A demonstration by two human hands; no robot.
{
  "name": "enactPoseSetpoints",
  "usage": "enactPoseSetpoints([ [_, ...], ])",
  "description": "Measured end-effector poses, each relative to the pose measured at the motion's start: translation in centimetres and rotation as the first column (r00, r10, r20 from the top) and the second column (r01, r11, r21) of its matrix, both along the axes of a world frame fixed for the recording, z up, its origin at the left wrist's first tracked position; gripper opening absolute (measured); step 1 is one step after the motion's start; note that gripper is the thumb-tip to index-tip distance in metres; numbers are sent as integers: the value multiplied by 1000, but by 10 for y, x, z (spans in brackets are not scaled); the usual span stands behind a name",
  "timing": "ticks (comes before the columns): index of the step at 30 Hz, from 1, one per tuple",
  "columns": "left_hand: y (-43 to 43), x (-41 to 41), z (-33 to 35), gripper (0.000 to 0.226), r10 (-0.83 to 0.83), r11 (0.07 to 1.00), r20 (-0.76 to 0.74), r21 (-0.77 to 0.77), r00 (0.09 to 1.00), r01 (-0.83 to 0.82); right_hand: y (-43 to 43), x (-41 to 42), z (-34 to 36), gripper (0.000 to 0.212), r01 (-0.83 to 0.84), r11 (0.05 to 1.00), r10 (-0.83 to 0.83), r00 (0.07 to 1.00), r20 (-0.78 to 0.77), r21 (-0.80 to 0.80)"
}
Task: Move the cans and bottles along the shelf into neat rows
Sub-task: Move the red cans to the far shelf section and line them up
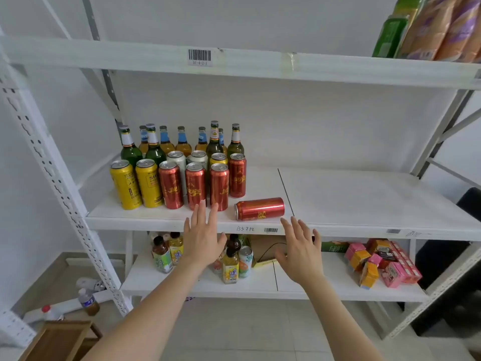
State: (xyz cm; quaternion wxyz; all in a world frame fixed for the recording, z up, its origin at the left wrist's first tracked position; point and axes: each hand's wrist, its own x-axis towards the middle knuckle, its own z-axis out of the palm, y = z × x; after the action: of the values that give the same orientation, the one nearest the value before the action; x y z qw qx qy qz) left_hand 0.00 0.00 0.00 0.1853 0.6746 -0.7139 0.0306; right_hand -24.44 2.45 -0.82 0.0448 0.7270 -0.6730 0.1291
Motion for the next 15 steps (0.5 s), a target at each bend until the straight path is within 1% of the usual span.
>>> enactPoseSetpoints([
  [4,-18,5,0,80,12,1000,-18,-9,1000,-12,-16,4,1,67,-23,998,24,1000,3,-55],
  [9,-52,5,-6,81,32,999,-73,-25,997,-34,-50,3,-4,68,-73,995,74,997,8,-73],
  [13,-81,-1,-17,82,30,1000,-191,2,981,-30,-89,0,-12,71,-123,992,123,992,0,-41],
  [15,-96,-6,-23,84,42,999,-252,9,967,-41,-109,0,-16,70,-156,986,157,987,12,-55],
])
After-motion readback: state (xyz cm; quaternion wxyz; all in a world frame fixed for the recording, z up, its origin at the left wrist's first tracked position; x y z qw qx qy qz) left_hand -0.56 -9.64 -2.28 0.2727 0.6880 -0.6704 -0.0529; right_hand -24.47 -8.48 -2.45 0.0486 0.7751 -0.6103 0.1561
